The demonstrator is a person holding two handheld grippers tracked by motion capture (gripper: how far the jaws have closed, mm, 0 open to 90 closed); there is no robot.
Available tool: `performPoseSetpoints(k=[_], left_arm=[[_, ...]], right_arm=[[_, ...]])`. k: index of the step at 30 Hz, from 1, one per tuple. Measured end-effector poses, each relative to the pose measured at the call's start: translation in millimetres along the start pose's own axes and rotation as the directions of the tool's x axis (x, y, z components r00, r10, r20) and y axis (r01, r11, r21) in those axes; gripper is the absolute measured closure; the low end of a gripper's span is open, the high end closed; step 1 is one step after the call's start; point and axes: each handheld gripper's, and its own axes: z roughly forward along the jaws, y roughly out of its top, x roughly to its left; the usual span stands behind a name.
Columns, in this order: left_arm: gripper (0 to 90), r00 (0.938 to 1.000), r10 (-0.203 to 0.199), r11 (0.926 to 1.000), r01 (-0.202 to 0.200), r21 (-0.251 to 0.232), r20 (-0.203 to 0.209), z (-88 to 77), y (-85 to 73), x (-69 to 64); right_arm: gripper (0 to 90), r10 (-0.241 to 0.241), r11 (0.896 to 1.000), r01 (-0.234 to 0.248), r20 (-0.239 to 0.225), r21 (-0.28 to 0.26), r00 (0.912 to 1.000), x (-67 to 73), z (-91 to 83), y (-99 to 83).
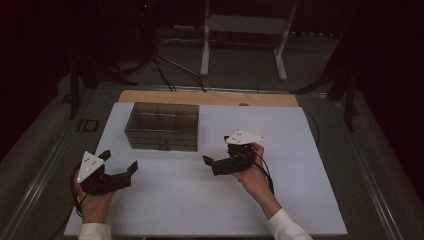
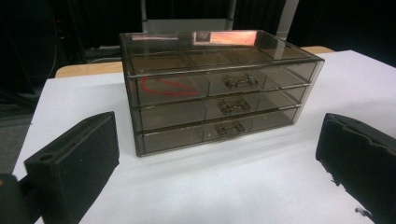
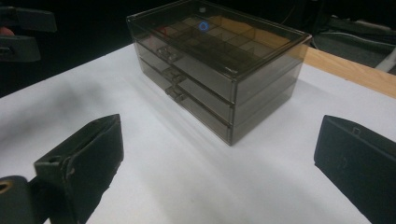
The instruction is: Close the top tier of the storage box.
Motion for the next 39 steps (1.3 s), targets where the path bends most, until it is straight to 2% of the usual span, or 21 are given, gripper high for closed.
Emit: performPoseSetpoints(k=[19, 22, 27, 36, 39], left_arm=[[1.0, 0.9997, 0.013, 0.9998, -0.013, -0.015, 0.020, -4.9, 1.9, 1.2], [1.0, 0.9995, 0.023, 0.9997, -0.022, -0.010, 0.022, -4.6, 1.9, 0.5], [0.9, 0.9979, 0.064, 0.9979, -0.064, 0.006, 0.011, -2.8, 2.1, -4.0], [0.9, 0.9975, 0.068, 0.9977, -0.068, 0.005, 0.018, -2.9, 1.9, -4.4], [0.9, 0.9968, 0.073, 0.9973, -0.073, 0.003, 0.033, -2.7, 1.8, -5.1]], right_arm=[[1.7, 0.054, 0.996, -0.053, 0.024, -0.067, 0.9982, -14.4, -29.0, -13.7], [1.7, 0.061, 0.995, -0.058, 0.031, -0.076, 0.9977, -17.4, -34.4, -16.9], [1.6, 0.071, 0.994, -0.066, 0.051, -0.090, 0.9961, -22.1, -43.5, -25.4], [1.6, 0.099, 0.987, -0.088, 0.081, -0.135, 0.9917, -31.9, -60.0, -41.7], [1.6, 0.104, 0.985, -0.090, 0.092, -0.144, 0.9904, -34.5, -65.1, -46.6]])
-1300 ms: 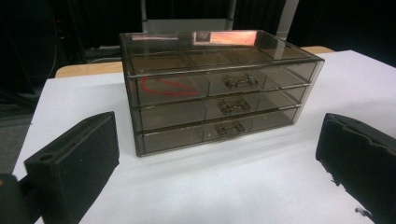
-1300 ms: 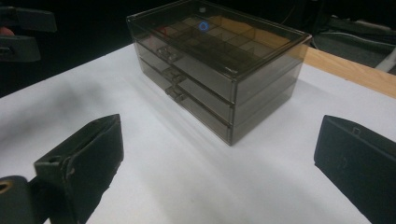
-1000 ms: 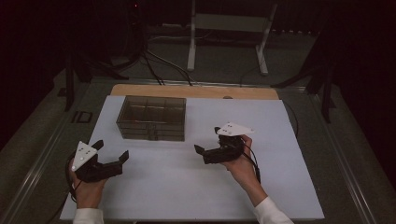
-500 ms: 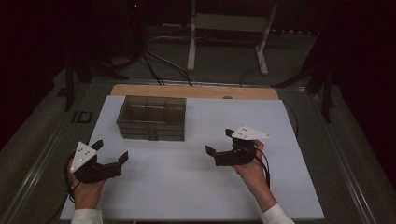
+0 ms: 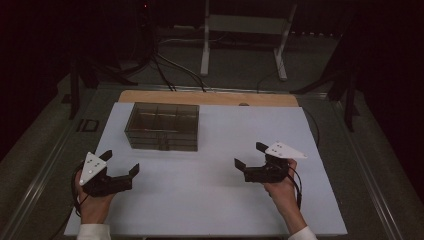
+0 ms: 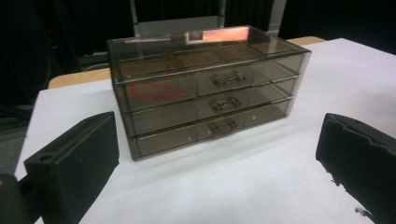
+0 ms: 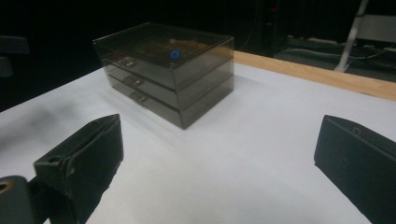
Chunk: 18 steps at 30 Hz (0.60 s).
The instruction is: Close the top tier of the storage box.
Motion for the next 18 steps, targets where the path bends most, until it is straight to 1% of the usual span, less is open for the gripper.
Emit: performPoseSetpoints(k=[3, 5, 8, 10, 12, 18], left_arm=[[0.9, 0.9999, 0.010, 1.0000, -0.009, -0.003, 0.014, 0.0, 0.3, -1.1], [0.9, 0.9997, 0.011, 0.9999, -0.011, 0.000, 0.022, 0.3, 0.2, -1.5], [0.9, 0.9996, 0.010, 0.9999, -0.010, 0.000, 0.025, 0.4, 0.1, -1.8], [1.0, 0.9996, 0.010, 1.0000, -0.010, 0.000, 0.026, 0.4, 0.0, -1.8], [0.9, 0.9996, 0.009, 1.0000, -0.009, -0.001, 0.027, 0.4, -0.1, -1.5], [0.9, 0.9995, 0.007, 1.0000, -0.007, -0.003, 0.030, 0.8, -0.3, -1.7]], right_arm=[[1.6, -0.010, 1.000, 0.011, 0.013, -0.020, 0.9999, -2.5, -6.2, -3.8], [1.6, -0.009, 1.000, 0.009, 0.011, -0.023, 0.9999, -3.3, -8.0, -5.2], [1.6, -0.021, 0.999, 0.022, 0.028, -0.034, 0.9994, -6.5, -15.0, -12.5], [1.6, -0.020, 0.999, 0.021, 0.033, -0.032, 0.9992, -7.3, -16.5, -14.3], [1.6, -0.031, 0.999, 0.033, 0.054, -0.036, 0.9981, -10.2, -21.3, -20.0], [1.6, -0.016, 0.998, 0.020, 0.071, -0.056, 0.9974, -16.8, -30.7, -30.2]])
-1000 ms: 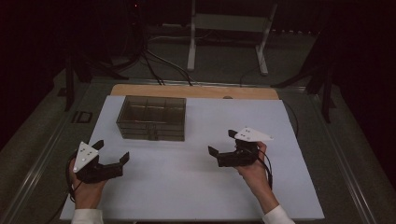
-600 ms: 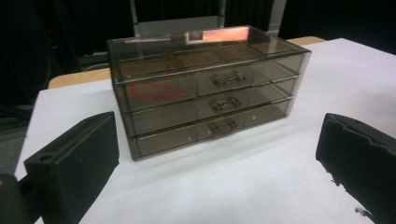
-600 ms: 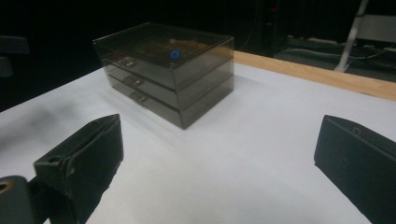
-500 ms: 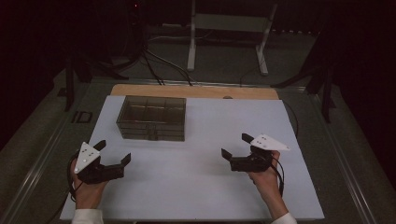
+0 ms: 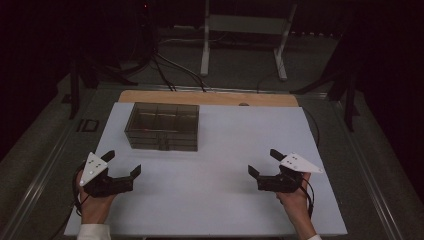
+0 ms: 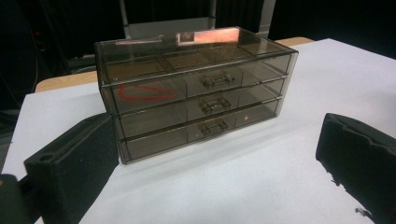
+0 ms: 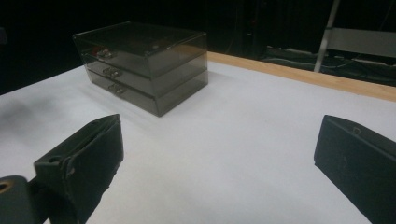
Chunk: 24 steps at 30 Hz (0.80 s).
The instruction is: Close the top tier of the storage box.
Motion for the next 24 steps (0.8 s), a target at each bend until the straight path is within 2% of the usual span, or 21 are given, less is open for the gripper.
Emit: performPoseSetpoints(k=[8, 13, 24], left_arm=[[1.0, 1.0000, 0.002, 1.0000, -0.002, -0.001, 0.008, 1.6, -0.4, -1.2], [1.0, 0.9998, -0.011, 0.9999, 0.011, -0.009, 0.018, 1.2, -0.9, -0.2], [0.9, 0.9998, -0.008, 1.0000, 0.008, 0.000, 0.017, 5.2, -1.0, -2.7]], right_arm=[[1.6, 0.022, 1.000, -0.021, 0.014, -0.023, 0.9997, -4.7, -8.1, -5.9], [1.7, 0.035, 0.999, -0.034, 0.021, -0.031, 0.9992, -8.5, -13.0, -9.1], [1.7, 0.044, 0.998, -0.041, 0.056, -0.058, 0.9975, -18.7, -24.9, -16.3]])
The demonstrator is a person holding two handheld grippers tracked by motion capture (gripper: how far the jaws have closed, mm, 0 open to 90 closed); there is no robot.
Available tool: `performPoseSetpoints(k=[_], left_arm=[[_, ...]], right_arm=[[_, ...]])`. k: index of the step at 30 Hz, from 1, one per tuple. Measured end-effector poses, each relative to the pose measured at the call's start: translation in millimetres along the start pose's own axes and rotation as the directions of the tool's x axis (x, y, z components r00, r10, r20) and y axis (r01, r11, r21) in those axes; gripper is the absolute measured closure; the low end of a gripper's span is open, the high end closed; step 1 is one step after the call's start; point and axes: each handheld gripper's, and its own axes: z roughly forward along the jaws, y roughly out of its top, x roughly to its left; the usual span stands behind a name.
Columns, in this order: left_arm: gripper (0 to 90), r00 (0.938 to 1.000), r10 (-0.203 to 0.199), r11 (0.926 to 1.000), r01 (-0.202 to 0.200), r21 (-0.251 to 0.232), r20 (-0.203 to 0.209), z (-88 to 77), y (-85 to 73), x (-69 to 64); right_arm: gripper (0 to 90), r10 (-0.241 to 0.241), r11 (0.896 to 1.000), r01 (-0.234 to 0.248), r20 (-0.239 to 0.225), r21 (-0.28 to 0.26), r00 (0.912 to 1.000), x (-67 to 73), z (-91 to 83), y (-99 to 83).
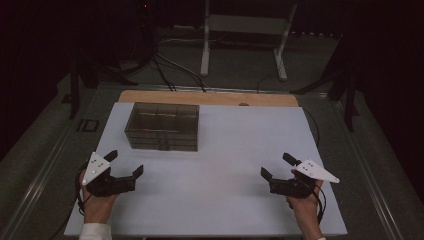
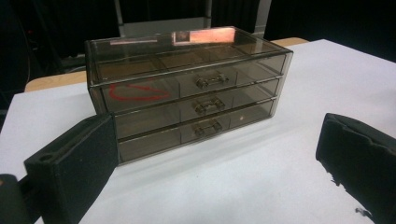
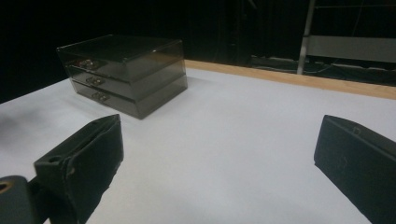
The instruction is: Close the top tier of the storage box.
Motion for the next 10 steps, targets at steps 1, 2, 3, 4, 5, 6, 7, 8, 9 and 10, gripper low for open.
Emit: performPoseSetpoints(k=[1, 2, 3, 4, 5, 6, 7, 8, 9, 10], left_arm=[[0.9, 1.0000, -0.001, 1.0000, 0.001, -0.001, 0.000, 0.3, 0.0, -0.4], [0.9, 1.0000, 0.001, 1.0000, -0.001, 0.002, -0.001, 0.4, 0.0, -0.8], [0.9, 1.0000, 0.000, 1.0000, 0.000, 0.001, -0.002, 0.8, 0.0, -1.2], [1.0, 1.0000, 0.001, 1.0000, -0.001, 0.003, -0.003, 1.2, 0.0, -1.5], [1.0, 1.0000, 0.003, 1.0000, -0.003, 0.005, -0.003, 1.8, -0.1, -1.9], [0.9, 1.0000, 0.003, 1.0000, -0.003, 0.007, -0.001, 2.1, -0.2, -2.3], [0.9, 1.0000, 0.005, 0.9999, -0.005, 0.009, 0.000, 2.6, -0.2, -2.7], [1.0, 1.0000, 0.007, 0.9999, -0.007, 0.011, -0.001, 3.2, -0.3, -3.0], [1.0, 1.0000, 0.008, 0.9999, -0.008, 0.012, -0.001, 3.5, -0.3, -3.0], [0.9, 1.0000, 0.008, 0.9999, -0.008, 0.012, -0.001, 3.5, -0.3, -3.0]], right_arm=[[1.7, 0.006, 1.000, -0.006, 0.000, -0.004, 1.0000, -0.8, -1.3, -0.5], [1.7, 0.006, 1.000, -0.006, -0.002, -0.007, 1.0000, -1.8, -2.3, -0.9], [1.6, 0.005, 1.000, -0.005, 0.001, -0.006, 1.0000, -2.0, -3.2, -1.3], [1.7, 0.003, 1.000, -0.003, 0.004, -0.007, 1.0000, -2.3, -4.1, -1.8], [1.6, 0.004, 1.000, -0.004, 0.003, -0.009, 1.0000, -2.7, -4.9, -2.3], [1.6, 0.003, 1.000, -0.003, 0.006, -0.009, 1.0000, -2.8, -5.7, -2.7], [1.6, -0.002, 1.000, 0.002, 0.010, -0.010, 1.0000, -3.3, -6.8, -3.0], [1.7, 0.000, 1.000, 0.000, 0.010, -0.013, 0.9999, -4.2, -8.1, -3.2], [1.6, 0.003, 1.000, -0.002, 0.011, -0.016, 0.9999, -5.4, -9.2, -3.4], [1.6, 0.003, 1.000, -0.002, 0.011, -0.016, 0.9999, -5.4, -9.2, -3.4]])
